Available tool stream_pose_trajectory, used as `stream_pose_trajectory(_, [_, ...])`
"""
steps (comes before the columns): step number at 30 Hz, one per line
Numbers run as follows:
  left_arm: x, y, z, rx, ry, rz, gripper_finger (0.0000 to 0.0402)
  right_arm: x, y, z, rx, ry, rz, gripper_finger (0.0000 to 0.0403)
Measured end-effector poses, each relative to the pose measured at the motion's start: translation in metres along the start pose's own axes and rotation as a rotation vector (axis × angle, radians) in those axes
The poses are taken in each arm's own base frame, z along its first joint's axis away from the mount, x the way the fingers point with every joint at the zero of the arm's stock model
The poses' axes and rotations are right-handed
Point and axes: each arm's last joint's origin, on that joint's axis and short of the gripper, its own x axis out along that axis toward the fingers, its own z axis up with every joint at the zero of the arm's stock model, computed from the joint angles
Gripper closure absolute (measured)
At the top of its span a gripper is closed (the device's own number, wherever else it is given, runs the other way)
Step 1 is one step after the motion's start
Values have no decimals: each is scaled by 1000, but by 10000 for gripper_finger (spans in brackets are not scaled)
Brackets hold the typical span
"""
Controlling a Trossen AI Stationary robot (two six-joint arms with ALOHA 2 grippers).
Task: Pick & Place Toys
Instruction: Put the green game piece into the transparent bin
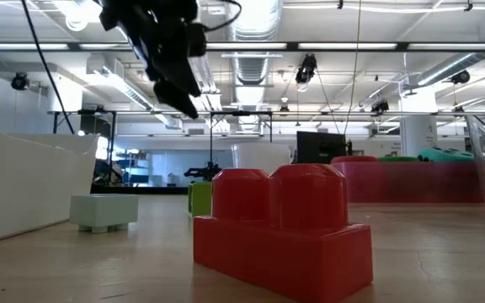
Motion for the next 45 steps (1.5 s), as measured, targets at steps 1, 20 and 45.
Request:
stream_pose_trajectory(1, [6,1,0,-7,17,12,3,1,-1,0,0,-7,-3,40])
stream_pose_trajectory(20, [84,12,-17,74,232,142,3,12,-12,-2,59,-9,-44,40])
stream_pose_trajectory(45, [122,-4,-22,358,231,98,3,13,-10,-1,52,-61,-22,40])
